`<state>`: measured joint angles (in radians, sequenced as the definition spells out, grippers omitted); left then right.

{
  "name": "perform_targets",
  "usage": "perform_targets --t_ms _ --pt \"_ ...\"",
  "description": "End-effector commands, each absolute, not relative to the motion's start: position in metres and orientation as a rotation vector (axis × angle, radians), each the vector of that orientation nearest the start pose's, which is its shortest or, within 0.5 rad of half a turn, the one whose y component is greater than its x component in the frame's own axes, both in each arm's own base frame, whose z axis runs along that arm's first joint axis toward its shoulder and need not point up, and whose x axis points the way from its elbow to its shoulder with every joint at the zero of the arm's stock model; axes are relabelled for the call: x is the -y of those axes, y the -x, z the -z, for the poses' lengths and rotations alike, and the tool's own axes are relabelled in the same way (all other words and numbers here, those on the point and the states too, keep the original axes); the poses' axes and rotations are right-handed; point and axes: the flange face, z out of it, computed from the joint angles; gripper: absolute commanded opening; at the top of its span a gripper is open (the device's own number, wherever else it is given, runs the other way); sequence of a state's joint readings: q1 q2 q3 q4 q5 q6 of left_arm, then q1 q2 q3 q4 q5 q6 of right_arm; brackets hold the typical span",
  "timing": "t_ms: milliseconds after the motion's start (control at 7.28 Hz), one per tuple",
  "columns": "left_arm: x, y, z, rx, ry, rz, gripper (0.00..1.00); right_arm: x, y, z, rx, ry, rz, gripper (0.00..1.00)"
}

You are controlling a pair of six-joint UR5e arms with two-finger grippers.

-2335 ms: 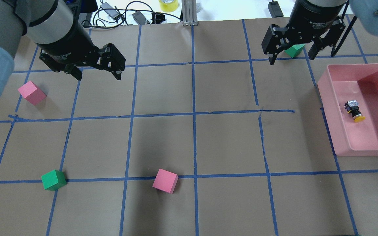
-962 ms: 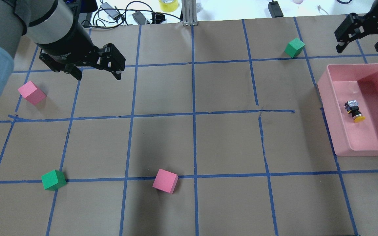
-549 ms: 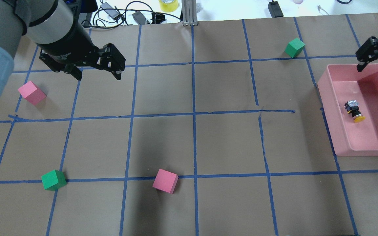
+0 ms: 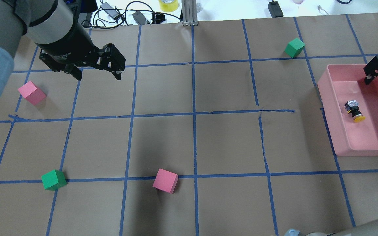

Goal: Align button upright
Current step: 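Move the right gripper over the pink tray and lower onto the button switch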

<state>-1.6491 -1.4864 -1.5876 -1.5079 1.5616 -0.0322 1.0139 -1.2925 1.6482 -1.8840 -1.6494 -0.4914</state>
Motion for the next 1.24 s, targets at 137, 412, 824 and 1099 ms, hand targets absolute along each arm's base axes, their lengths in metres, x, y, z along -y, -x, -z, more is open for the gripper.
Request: perform_targets --t_ms 137,412,824,1099 --pt "0.455 0.170 -0.527 -3.150 -0.073 0.205 1.00 0.572 0.218 -0.265 -3.239 -0.101 -0.184 1.00" --pt "0.455 0.170 -0.527 -3.150 -0.073 0.205 1.00 0.574 0.220 -0.240 -3.224 -0.181 -0.246 1.00" --pt "0.455 0.170 -0.527 -3.150 -0.073 0.205 1.00 0.551 0.205 -0.202 -3.169 -0.180 -0.365 1.00" --pt "0.455 0.170 -0.527 -3.150 -0.073 0.205 1.00 0.550 0.205 -0.199 -3.166 -0.179 -0.371 1.00"
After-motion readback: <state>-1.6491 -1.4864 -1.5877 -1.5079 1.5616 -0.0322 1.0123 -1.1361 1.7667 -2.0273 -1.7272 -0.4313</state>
